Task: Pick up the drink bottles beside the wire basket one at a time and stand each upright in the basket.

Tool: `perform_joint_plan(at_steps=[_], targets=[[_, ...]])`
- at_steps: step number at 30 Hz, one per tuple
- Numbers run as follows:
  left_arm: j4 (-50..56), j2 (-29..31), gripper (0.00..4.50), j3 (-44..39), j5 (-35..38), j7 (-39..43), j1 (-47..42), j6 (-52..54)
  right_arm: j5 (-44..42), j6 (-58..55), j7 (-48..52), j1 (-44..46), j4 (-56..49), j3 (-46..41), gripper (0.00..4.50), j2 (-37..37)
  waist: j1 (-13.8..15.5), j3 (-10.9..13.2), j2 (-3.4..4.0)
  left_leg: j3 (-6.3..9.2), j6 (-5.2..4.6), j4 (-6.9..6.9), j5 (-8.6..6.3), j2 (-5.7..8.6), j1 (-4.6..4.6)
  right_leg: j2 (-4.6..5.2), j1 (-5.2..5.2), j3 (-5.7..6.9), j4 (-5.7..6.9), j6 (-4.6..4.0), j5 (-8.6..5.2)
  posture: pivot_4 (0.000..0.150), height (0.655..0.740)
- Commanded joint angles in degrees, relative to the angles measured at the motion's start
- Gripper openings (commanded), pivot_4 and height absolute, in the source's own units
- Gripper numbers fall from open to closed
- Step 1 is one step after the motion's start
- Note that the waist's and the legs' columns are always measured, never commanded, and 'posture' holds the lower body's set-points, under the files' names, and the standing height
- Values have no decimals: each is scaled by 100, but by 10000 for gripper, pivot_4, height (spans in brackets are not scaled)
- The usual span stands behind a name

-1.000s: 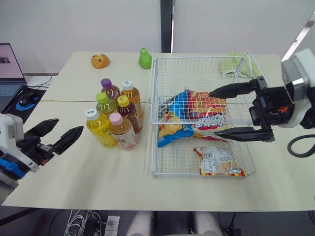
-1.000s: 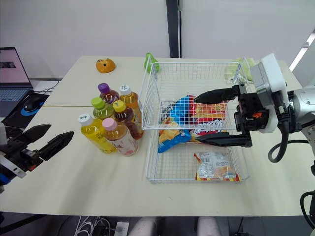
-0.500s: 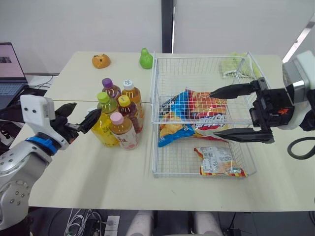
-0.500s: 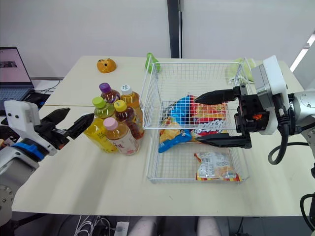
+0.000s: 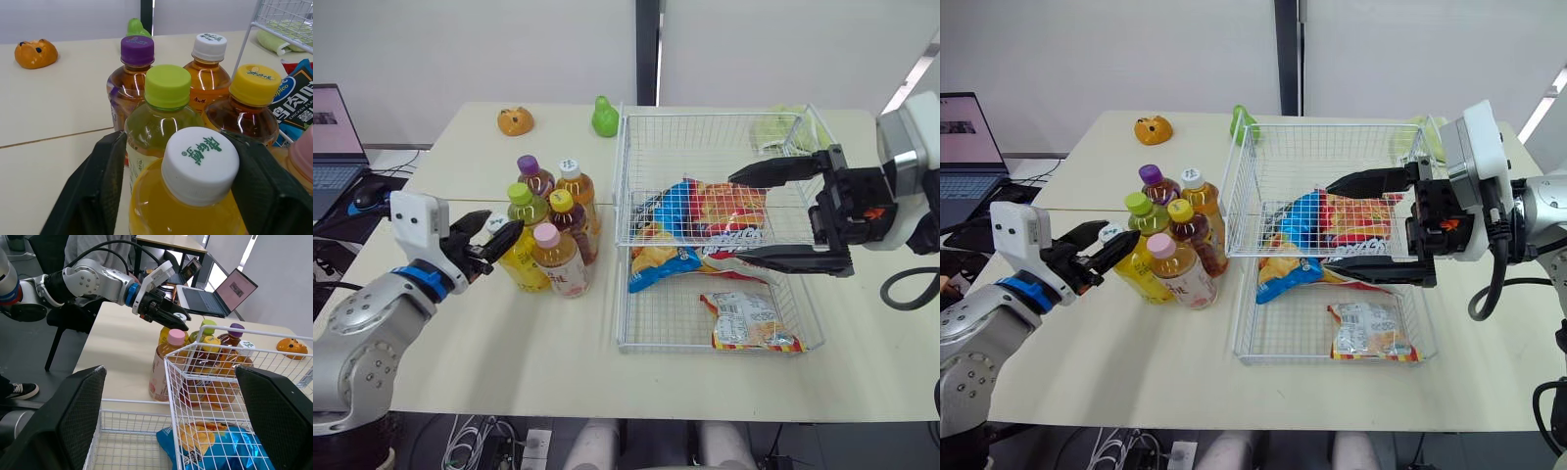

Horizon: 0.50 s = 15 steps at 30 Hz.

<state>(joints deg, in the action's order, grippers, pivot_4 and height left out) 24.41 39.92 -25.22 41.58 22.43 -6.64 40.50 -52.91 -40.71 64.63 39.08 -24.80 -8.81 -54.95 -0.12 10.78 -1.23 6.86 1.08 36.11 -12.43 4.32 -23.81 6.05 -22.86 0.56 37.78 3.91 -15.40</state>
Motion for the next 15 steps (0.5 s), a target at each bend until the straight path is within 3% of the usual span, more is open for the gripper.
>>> perform_joint_plan(at_steps=[1, 2, 9, 15], targets=[[115, -57, 17013, -81, -42, 79, 39, -168, -76, 16, -57, 103, -115, -158, 45000, -29, -3, 0, 0, 0, 0, 0, 0, 0, 0, 0, 0, 0, 0, 0, 0, 1500, 7400], [126, -72, 13822, -86, -43, 91, 54, -173, -80, 14, -62, 100, -118, -164, 45000, -32, -2, 0, 0, 0, 0, 0, 0, -1, 0, 0, -1, 0, 1, 0, 0, 1500, 7400], [456, 1, 13740, -479, 89, 382, 498, -355, -1, 72, -42, 95, -76, -185, 45000, -84, -11, 0, 0, -1, 0, 0, 0, 0, 0, 1, -2, -1, 2, 0, 1, 1500, 7400], [455, 543, 13740, -1340, 616, 780, 595, -128, 110, 155, 16, 119, 42, -165, 45000, -101, -3, 1, -1, 0, 0, 0, 0, -1, -3, 0, -6, 0, 2, -1, 1, 1500, 7400]])
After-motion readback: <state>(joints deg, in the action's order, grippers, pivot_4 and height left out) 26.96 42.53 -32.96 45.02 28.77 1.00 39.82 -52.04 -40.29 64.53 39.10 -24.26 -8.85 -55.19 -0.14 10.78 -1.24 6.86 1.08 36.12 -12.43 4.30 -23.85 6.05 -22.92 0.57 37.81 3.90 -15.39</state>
